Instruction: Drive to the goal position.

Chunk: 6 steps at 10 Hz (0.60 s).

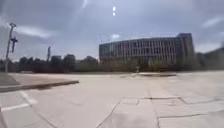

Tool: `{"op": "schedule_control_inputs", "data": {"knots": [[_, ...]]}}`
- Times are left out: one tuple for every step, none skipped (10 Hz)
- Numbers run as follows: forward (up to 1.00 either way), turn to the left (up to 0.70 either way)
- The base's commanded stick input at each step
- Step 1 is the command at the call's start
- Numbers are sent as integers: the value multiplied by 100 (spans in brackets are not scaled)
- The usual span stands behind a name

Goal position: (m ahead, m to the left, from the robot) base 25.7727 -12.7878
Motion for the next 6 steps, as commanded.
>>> {"op": "schedule_control_inputs", "data": {"knots": [[100,0],[100,0],[100,0],[100,0],[100,0],[100,2]]}}
